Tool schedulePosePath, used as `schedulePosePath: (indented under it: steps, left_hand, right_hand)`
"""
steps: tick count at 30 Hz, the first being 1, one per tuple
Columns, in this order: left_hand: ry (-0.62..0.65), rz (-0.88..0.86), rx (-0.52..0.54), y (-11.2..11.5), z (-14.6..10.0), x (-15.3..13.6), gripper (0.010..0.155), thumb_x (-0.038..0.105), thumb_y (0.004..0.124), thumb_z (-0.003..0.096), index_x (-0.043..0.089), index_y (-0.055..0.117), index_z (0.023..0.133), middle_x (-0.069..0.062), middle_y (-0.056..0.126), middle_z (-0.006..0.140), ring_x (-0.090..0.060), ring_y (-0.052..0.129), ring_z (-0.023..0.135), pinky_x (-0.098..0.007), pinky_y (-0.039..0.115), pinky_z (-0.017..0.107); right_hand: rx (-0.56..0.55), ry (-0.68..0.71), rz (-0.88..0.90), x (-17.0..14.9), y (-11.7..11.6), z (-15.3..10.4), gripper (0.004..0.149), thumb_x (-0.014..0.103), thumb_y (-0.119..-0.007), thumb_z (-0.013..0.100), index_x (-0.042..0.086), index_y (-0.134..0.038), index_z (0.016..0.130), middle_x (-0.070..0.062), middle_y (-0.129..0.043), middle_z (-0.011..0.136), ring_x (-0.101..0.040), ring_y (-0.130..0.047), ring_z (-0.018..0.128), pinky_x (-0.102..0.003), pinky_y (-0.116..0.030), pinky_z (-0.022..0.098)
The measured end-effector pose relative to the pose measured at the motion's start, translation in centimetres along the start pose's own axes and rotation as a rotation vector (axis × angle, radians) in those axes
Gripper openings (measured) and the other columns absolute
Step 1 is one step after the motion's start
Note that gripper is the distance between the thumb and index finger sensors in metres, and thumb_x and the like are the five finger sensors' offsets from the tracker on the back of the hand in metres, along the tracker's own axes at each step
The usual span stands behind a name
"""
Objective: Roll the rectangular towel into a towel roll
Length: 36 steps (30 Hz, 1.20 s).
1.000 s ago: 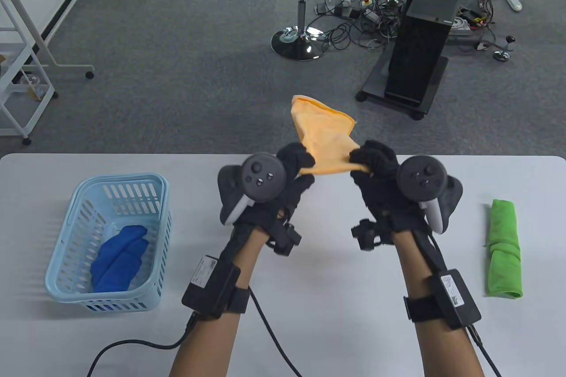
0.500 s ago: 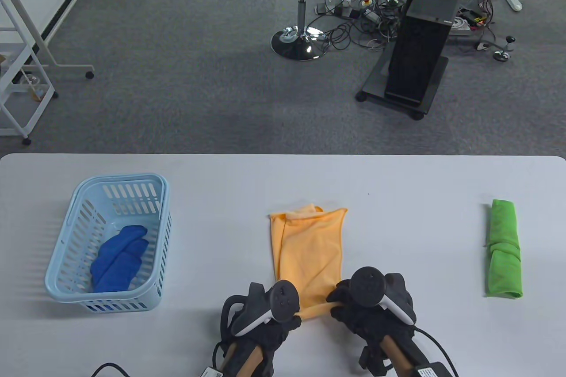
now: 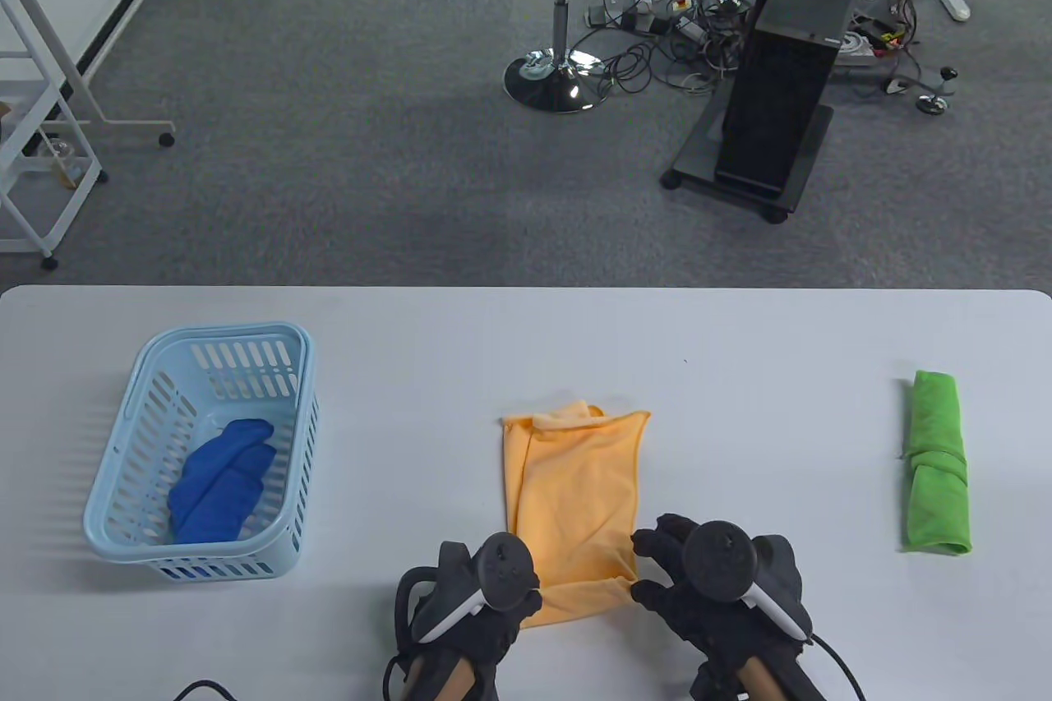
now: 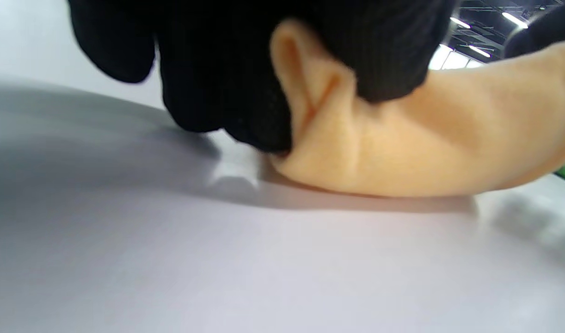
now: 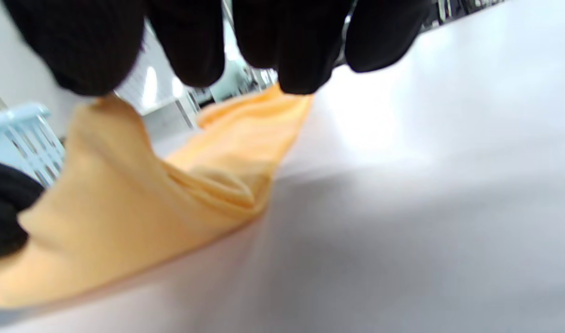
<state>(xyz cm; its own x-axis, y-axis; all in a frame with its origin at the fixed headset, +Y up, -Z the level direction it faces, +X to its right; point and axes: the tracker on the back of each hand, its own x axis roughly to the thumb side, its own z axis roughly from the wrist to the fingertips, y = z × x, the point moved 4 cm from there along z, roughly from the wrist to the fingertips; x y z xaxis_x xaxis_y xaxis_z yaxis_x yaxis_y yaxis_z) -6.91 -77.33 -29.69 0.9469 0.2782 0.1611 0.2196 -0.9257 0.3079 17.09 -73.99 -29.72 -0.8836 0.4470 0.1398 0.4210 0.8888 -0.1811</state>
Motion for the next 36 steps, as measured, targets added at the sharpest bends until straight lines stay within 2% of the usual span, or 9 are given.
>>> schedulePosePath:
  steps: [4, 8, 12, 14, 21, 27, 31, 34, 36]
  left_hand:
    - [-0.027, 0.008, 0.024, 0.0, 0.0, 0.1, 0.047, 0.047, 0.08, 0.0397, 0.025, 0.097, 0.077, -0.009, 0.1, 0.071, -0.036, 0.09, 0.082, -0.06, 0.068, 0.061]
    - [-0.022, 0.009, 0.051, -0.3, -0.1, 0.6, 0.047, 0.048, 0.079, 0.0397, 0.024, 0.096, 0.076, -0.01, 0.098, 0.074, -0.037, 0.088, 0.081, -0.06, 0.067, 0.062]
    - [-0.022, 0.033, 0.056, -0.3, 0.0, 0.9, 0.047, 0.05, 0.078, 0.0399, 0.024, 0.096, 0.074, -0.011, 0.096, 0.077, -0.038, 0.086, 0.083, -0.061, 0.066, 0.062]
    - [-0.032, 0.034, 0.048, -0.1, 0.1, 0.8, 0.047, 0.051, 0.078, 0.04, 0.023, 0.097, 0.073, -0.011, 0.096, 0.079, -0.038, 0.086, 0.083, -0.061, 0.065, 0.063]
    - [-0.059, 0.106, 0.038, 0.3, 0.3, 0.8, 0.049, 0.052, 0.078, 0.0395, 0.022, 0.098, 0.073, -0.013, 0.093, 0.086, -0.041, 0.083, 0.086, -0.062, 0.063, 0.064]
    - [-0.074, 0.14, 0.039, 0.6, 0.3, 0.8, 0.049, 0.051, 0.079, 0.0393, 0.024, 0.097, 0.076, -0.015, 0.089, 0.091, -0.043, 0.078, 0.089, -0.063, 0.059, 0.065]
    - [-0.072, 0.212, 0.027, 0.9, 0.3, 1.2, 0.057, 0.051, 0.079, 0.0396, 0.034, 0.071, 0.094, -0.015, 0.07, 0.102, -0.043, 0.068, 0.095, -0.063, 0.053, 0.069]
    - [-0.074, 0.146, 0.056, -0.3, -0.1, 1.1, 0.061, 0.05, 0.079, 0.0399, 0.035, 0.065, 0.097, -0.015, 0.065, 0.104, -0.044, 0.064, 0.096, -0.064, 0.05, 0.069]
    - [-0.058, 0.161, 0.145, -1.6, -1.1, 1.9, 0.057, 0.046, 0.079, 0.0409, 0.034, 0.068, 0.095, -0.016, 0.066, 0.103, -0.045, 0.064, 0.095, -0.065, 0.049, 0.069]
  right_hand:
    - [0.039, 0.081, -0.079, 1.8, -1.2, 0.1, 0.062, 0.043, -0.08, 0.031, 0.032, -0.073, 0.092, -0.007, -0.047, 0.105, -0.03, -0.067, 0.091, -0.056, -0.058, 0.068]
    - [-0.066, 0.165, -0.139, 3.6, -0.7, -0.3, 0.059, 0.042, -0.08, 0.031, 0.036, -0.071, 0.09, -0.007, -0.042, 0.105, -0.029, -0.062, 0.093, -0.056, -0.056, 0.069]
    - [-0.064, 0.208, -0.125, 4.9, -0.9, -0.5, 0.056, 0.04, -0.08, 0.032, 0.034, -0.076, 0.086, -0.006, -0.045, 0.104, -0.029, -0.063, 0.093, -0.056, -0.056, 0.069]
    - [0.023, 0.183, -0.196, 4.7, -2.3, -0.1, 0.053, 0.041, -0.08, 0.032, 0.031, -0.079, 0.084, -0.007, -0.045, 0.105, -0.031, -0.061, 0.094, -0.057, -0.055, 0.069]
    - [0.082, 0.117, -0.292, 3.0, -4.0, 0.8, 0.049, 0.038, -0.08, 0.033, 0.028, -0.086, 0.08, -0.009, -0.049, 0.104, -0.032, -0.063, 0.093, -0.057, -0.056, 0.068]
    - [0.229, 0.067, -0.287, 2.3, -5.5, 1.1, 0.068, 0.054, -0.079, 0.029, 0.026, -0.077, 0.091, -0.011, -0.043, 0.107, -0.035, -0.056, 0.097, -0.059, -0.053, 0.069]
    - [0.177, 0.049, -0.344, 2.4, -5.8, 1.3, 0.057, 0.045, -0.078, 0.032, 0.031, -0.077, 0.087, -0.01, -0.046, 0.106, -0.033, -0.059, 0.096, -0.057, -0.055, 0.069]
    - [0.145, 0.041, -0.326, 2.5, -5.9, 1.5, 0.053, 0.041, -0.078, 0.033, 0.029, -0.081, 0.084, -0.009, -0.05, 0.104, -0.032, -0.063, 0.094, -0.057, -0.057, 0.068]
    - [0.148, 0.036, -0.33, 2.5, -5.9, 1.6, 0.052, 0.04, -0.078, 0.033, 0.029, -0.08, 0.083, -0.009, -0.052, 0.104, -0.032, -0.065, 0.093, -0.057, -0.057, 0.068]
